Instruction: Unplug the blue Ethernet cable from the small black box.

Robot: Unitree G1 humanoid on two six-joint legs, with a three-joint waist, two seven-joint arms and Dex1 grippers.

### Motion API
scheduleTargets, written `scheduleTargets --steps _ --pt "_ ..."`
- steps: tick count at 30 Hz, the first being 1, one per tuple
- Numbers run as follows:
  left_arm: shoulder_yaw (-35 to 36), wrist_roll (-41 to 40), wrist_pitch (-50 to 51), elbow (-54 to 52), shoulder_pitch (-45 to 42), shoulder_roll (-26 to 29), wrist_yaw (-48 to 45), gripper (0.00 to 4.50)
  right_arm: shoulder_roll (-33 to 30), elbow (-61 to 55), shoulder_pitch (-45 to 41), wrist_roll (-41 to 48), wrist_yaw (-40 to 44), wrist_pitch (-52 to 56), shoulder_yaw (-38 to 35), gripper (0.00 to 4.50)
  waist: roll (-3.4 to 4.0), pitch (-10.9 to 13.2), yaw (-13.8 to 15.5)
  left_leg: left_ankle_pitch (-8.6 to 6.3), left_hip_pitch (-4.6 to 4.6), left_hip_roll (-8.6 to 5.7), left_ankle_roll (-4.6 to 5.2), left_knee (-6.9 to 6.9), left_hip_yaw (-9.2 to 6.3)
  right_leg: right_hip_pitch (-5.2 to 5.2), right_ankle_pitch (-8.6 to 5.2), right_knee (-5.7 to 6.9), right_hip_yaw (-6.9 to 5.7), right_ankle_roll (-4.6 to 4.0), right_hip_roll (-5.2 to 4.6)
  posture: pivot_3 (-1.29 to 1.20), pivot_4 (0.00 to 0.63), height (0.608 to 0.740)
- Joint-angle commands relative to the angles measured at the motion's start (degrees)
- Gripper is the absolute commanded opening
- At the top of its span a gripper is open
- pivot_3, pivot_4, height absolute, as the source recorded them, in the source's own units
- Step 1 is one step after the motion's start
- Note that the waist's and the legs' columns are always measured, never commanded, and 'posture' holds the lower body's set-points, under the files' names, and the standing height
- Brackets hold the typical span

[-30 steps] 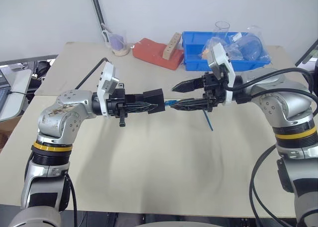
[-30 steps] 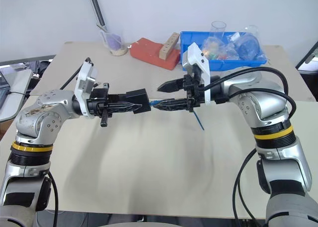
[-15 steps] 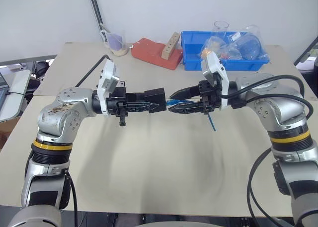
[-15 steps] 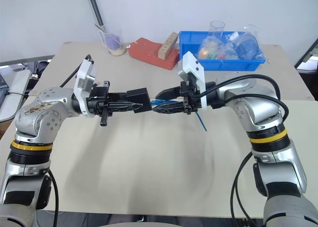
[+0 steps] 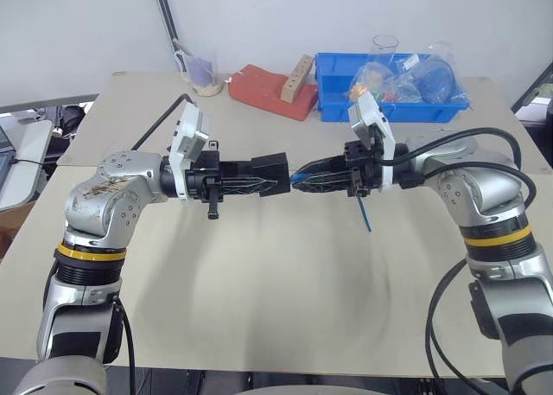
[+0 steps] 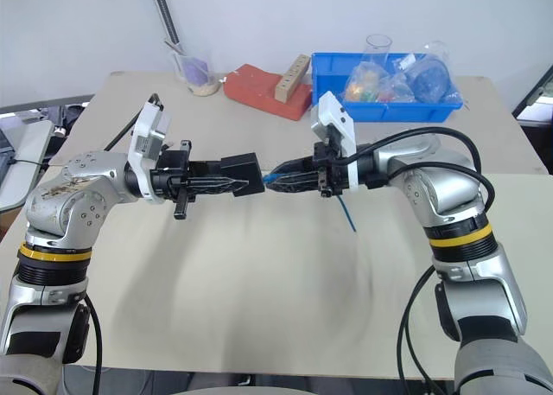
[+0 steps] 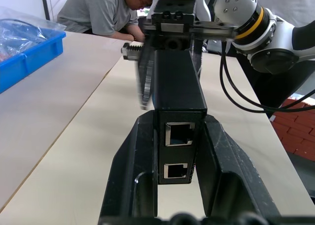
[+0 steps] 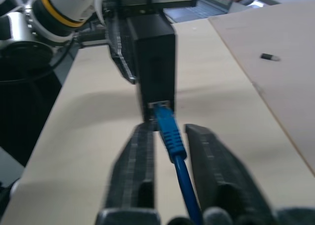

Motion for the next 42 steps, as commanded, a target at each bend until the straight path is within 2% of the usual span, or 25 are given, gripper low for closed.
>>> scheduleTargets --steps 1,14,22,29,31,36,42 --pt "0.2 -0.9 -0.3 -2.2 -1.1 0.2 -0.6 0.54 0.2 -0.4 -2.3 0.4 0.1 0.4 -2.4 0.02 0.00 0.0 0.1 0.00 0.00 0.00 0.00 0.00 0.00 0.00 0.00 0.00 0.00 0.00 -0.01 0.00 0.150 0.740" --pt "-1.7 1.8 -3.4 -2.4 0.0 1.5 -3.5 0.54 -2.2 -1.2 -2.6 -0.5 5.0 1.3 -0.9 0.02 0.00 0.0 0.1 0.00 0.01 -0.01 0.00 0.00 0.00 0.00 0.00 0.01 -0.01 0.00 0.00 0.00 0.150 0.740" --pt "0.1 0.7 -2.6 -2.9 0.8 3.0 -2.8 0.54 -8.3 -2.0 1.9 -1.6 7.7 0.6 -2.4 0.02 0.00 0.0 0.1 0.01 0.01 -0.02 0.01 0.00 -0.02 0.00 0.00 0.03 -0.03 0.00 0.04 0.00 0.150 0.740" --pt "-0.3 0.6 -2.7 -2.7 0.6 2.7 -2.4 0.54 -7.7 -3.5 2.5 -0.9 6.2 1.2 -2.8 0.02 0.00 0.0 0.0 0.01 0.01 -0.02 0.01 0.01 0.00 0.00 0.00 0.02 0.00 0.00 0.04 0.00 0.150 0.740" --pt "-0.6 0.7 -2.8 -2.4 0.3 2.6 -2.5 0.54 -7.3 -4.0 2.1 0.0 6.0 2.0 -2.8 1.01 0.00 0.0 0.1 0.01 0.01 -0.02 0.01 0.01 0.00 0.00 0.00 0.02 0.00 0.00 0.03 0.00 0.150 0.740" --pt "-0.9 0.6 -2.8 -2.0 -0.4 2.5 -2.8 0.54 -6.5 -5.5 1.2 1.2 5.4 3.2 -2.9 2.70 0.00 0.0 0.0 0.01 0.02 -0.02 0.02 0.01 0.00 0.01 0.00 0.02 0.00 0.00 0.01 0.00 0.150 0.740" --pt "-1.0 0.7 -2.8 -2.0 -0.4 2.2 -2.9 0.54 -4.9 -5.5 0.1 1.2 4.3 4.1 -3.1 2.70 0.00 0.0 0.1 0.01 0.03 -0.02 0.02 0.01 -0.01 0.00 0.00 0.06 -0.01 0.00 0.06 0.00 0.150 0.740"
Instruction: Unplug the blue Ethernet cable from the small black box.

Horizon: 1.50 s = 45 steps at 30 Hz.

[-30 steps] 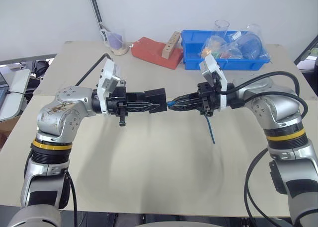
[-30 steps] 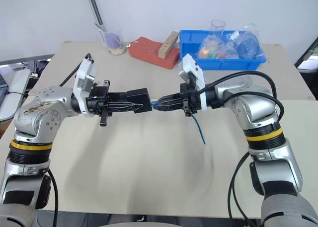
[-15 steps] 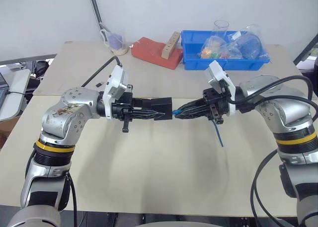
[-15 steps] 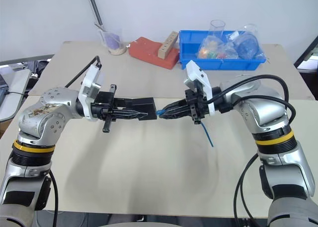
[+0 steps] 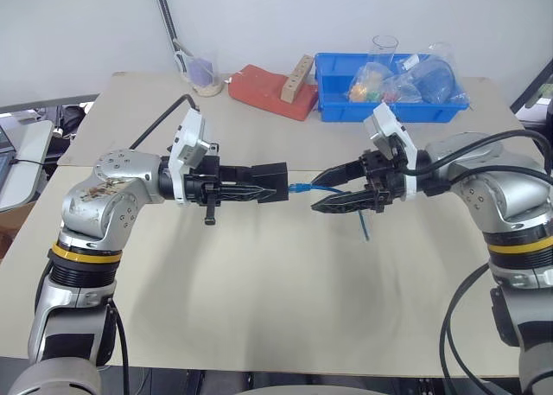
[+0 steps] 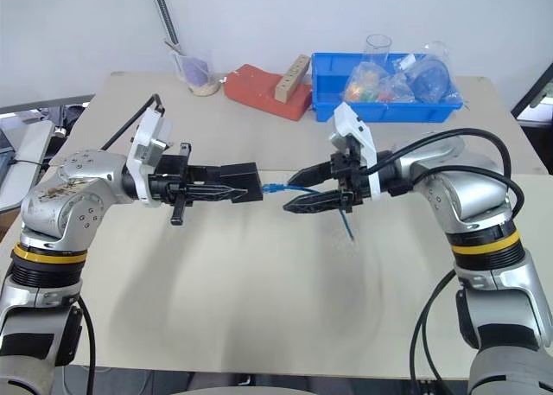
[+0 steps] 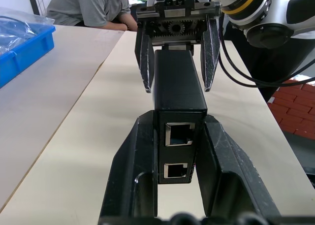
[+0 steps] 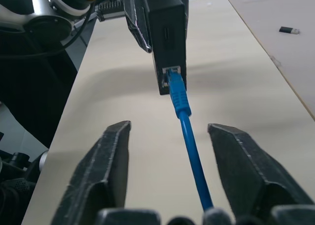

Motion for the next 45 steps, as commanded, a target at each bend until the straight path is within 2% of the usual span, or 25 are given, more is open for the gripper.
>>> scheduleTargets --steps 1,8,11,13,45 --pt "0.7 -0.6 -0.2 -0.7 -0.9 0.0 -0.2 0.54 0.9 -1.3 -2.3 0.8 -0.7 0.5 -1.7 2.70 0.00 0.0 0.0 0.00 0.00 0.00 0.00 0.00 0.00 0.00 0.00 0.01 0.00 0.00 0.00 0.00 0.150 0.740" --pt "0.5 -0.7 0.0 -1.0 -1.0 -0.4 0.0 0.54 3.4 1.0 -4.0 0.3 -1.2 0.4 -1.1 2.70 0.00 0.0 0.0 0.00 0.02 0.00 0.01 0.00 -0.01 -0.02 0.00 0.07 -0.01 0.00 0.01 0.00 0.150 0.740" --pt "0.5 -0.7 0.2 -1.3 -0.9 -0.3 -0.1 0.54 3.5 1.3 -4.2 0.2 -0.5 0.3 -0.8 1.94 0.00 0.0 0.0 0.00 0.00 -0.01 0.01 0.00 0.00 -0.02 0.00 0.06 0.00 0.00 -0.02 0.00 0.150 0.740" --pt "0.5 -0.6 0.1 -1.3 -0.9 -0.3 0.0 0.54 3.7 1.2 -4.3 0.3 -0.4 0.3 -0.8 1.27 0.00 0.0 0.0 0.00 0.00 0.00 0.01 0.00 0.00 -0.02 0.00 0.05 0.00 0.00 -0.04 0.00 0.150 0.740" --pt "0.3 -0.7 0.4 -1.8 -0.8 -0.5 0.2 0.54 6.0 2.4 -4.6 -2.9 0.9 -2.2 0.7 1.27 0.00 0.0 0.0 0.01 0.03 0.00 0.01 0.00 -0.01 -0.03 0.00 0.11 -0.02 0.00 0.00 0.00 0.150 0.740"
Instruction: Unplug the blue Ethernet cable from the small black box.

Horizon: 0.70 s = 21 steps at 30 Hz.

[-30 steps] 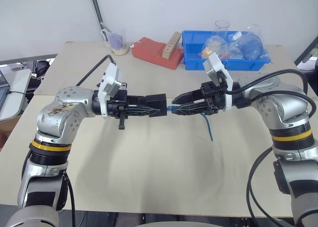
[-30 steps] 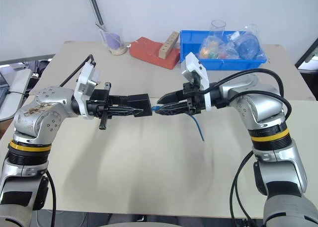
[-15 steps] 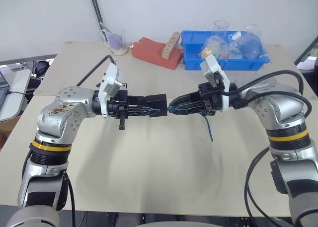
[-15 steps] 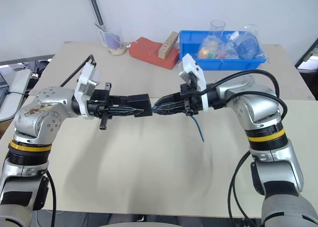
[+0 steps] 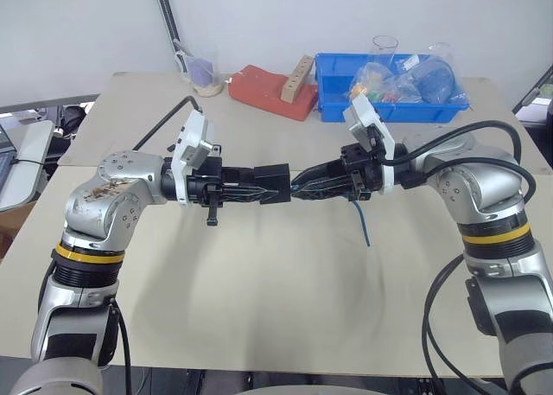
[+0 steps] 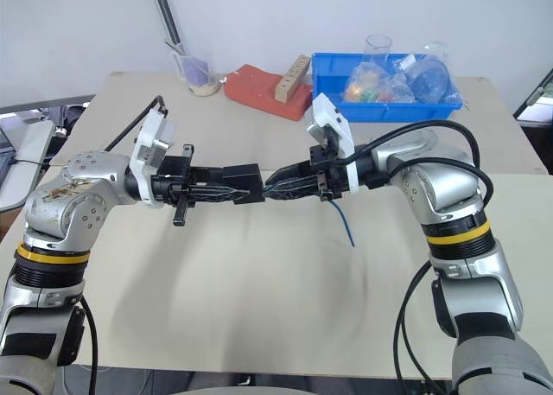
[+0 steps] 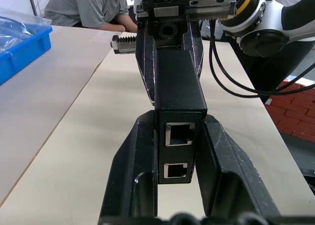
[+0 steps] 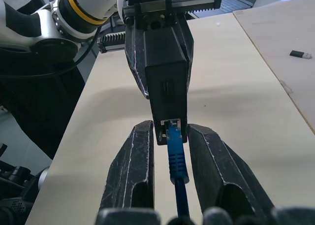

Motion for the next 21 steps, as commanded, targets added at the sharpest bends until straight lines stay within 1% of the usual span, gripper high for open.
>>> scheduleTargets --steps 1,9,12,13,14,21 --pt "0.5 -0.6 -0.1 -1.6 -0.8 0.0 0.0 0.54 -0.2 -0.5 -1.2 -0.5 0.9 -1.9 -0.4 1.27 0.00 0.0 0.0 0.00 0.00 0.00 0.00 0.00 0.00 0.00 0.00 0.00 0.00 0.00 0.00 0.00 0.150 0.740" --pt "0.5 -0.7 0.3 -1.9 -0.8 0.2 -0.3 0.54 -0.2 -0.4 -1.2 -0.6 1.1 -1.8 -0.5 1.27 0.00 0.0 0.0 0.00 0.01 0.00 0.00 0.00 -0.01 0.00 0.00 0.01 -0.01 0.00 0.00 0.00 0.150 0.740" --pt "0.4 -0.7 0.2 -1.8 -0.7 0.1 -0.4 0.54 -0.2 0.0 -1.4 -0.6 1.2 -1.8 -0.6 0.45 0.00 0.0 0.0 0.00 0.00 0.00 0.00 0.00 0.00 0.00 0.00 0.01 0.00 0.00 0.00 0.00 0.150 0.740" --pt "0.4 -0.6 0.2 -1.9 -0.6 0.1 -0.4 0.54 -0.2 0.1 -1.5 -0.6 1.2 -1.8 -0.6 0.10 0.00 0.0 0.0 0.00 0.00 0.00 0.00 0.00 0.00 0.00 0.00 0.00 -0.01 0.00 0.00 0.00 0.150 0.740" --pt "0.4 -0.8 0.4 -2.0 -0.6 0.1 -0.4 0.54 -0.2 0.1 -1.5 -0.6 1.3 -1.8 -0.6 0.04 0.00 0.0 0.0 0.00 0.01 0.00 0.00 0.00 0.00 0.00 0.00 0.01 -0.01 0.00 0.00 0.00 0.150 0.740" --pt "0.4 -1.0 0.6 -2.2 -0.5 0.0 -0.5 0.54 -0.3 0.3 -1.8 -0.6 1.7 -1.8 -0.7 0.04 0.00 0.0 0.0 0.00 0.01 0.00 0.00 0.00 0.00 0.00 0.00 0.02 -0.01 0.00 0.00 0.00 0.150 0.740"
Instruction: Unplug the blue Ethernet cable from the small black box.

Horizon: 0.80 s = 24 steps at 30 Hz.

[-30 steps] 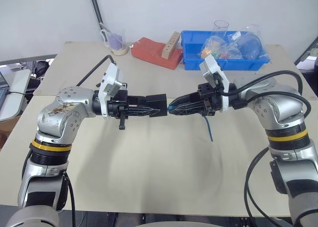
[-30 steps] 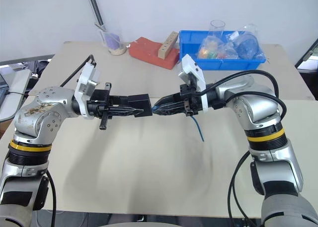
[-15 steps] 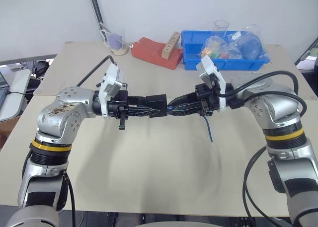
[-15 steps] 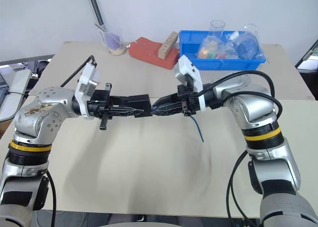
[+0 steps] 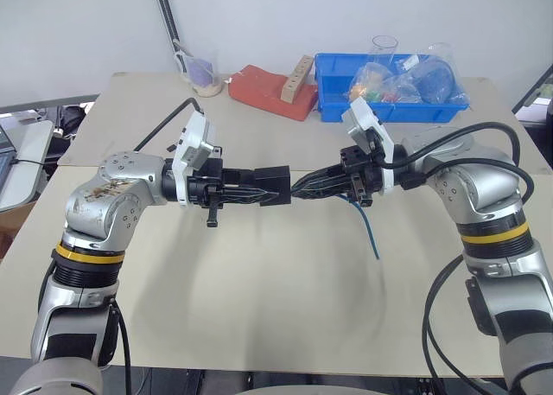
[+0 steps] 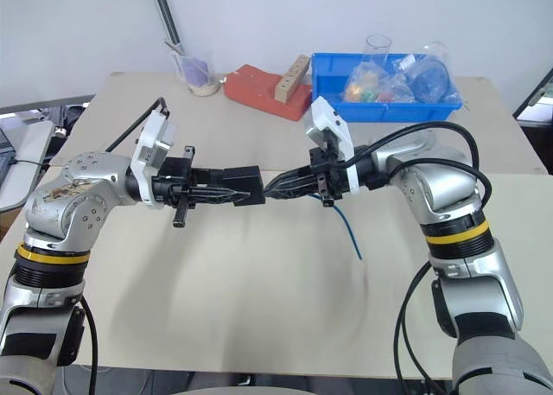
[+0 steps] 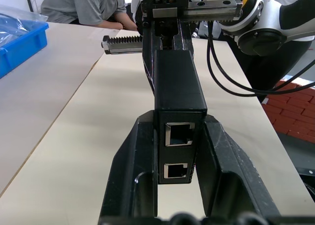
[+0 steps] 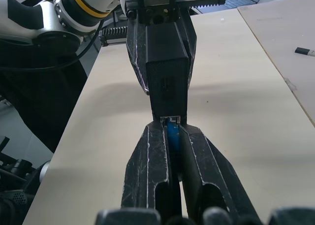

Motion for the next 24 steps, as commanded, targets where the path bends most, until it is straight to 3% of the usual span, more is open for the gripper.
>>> scheduleTargets --steps 1,6,13,17,24 --pt "0.6 -1.0 -0.1 -2.1 -0.5 0.0 -0.2 0.54 -0.2 -0.5 -1.7 0.1 0.3 -1.0 -1.3 0.04 0.00 0.0 0.0 0.00 0.00 0.00 0.00 0.00 0.00 0.00 0.00 0.00 0.00 0.00 0.00 0.00 0.150 0.740" --pt "0.8 -0.9 -0.1 -2.1 -0.3 0.1 0.1 0.54 -1.4 -1.2 -0.7 -1.3 0.7 -2.4 -1.0 0.04 0.00 0.0 0.0 0.00 -0.01 0.00 0.00 0.00 0.00 0.00 0.00 0.00 0.00 0.00 -0.01 0.00 0.150 0.740" --pt "2.9 -1.3 0.2 -3.0 1.9 2.6 0.3 0.54 -10.2 -3.0 7.3 -2.0 2.0 -3.8 -4.4 0.04 -0.01 0.0 0.4 0.00 -0.06 -0.01 0.00 0.01 -0.04 0.02 0.00 -0.08 -0.05 0.00 -0.09 0.00 0.150 0.740" --pt "3.0 -1.2 0.1 -2.7 1.9 2.7 0.4 0.54 -11.2 -3.4 8.9 -1.7 0.2 -3.0 -5.8 0.04 -0.01 0.0 -0.1 0.00 -0.02 -0.05 0.01 0.01 0.03 0.01 0.00 -0.07 0.06 0.00 -0.04 0.00 0.150 0.740" --pt "4.6 -1.5 0.4 -6.5 6.2 2.2 4.7 0.54 -7.4 -1.9 16.8 -9.2 -16.6 -5.5 -8.7 0.04 -0.01 0.0 0.0 0.00 -0.02 0.01 0.01 -0.03 -0.01 0.02 0.00 -0.08 0.05 0.00 0.04 0.00 0.150 0.740"
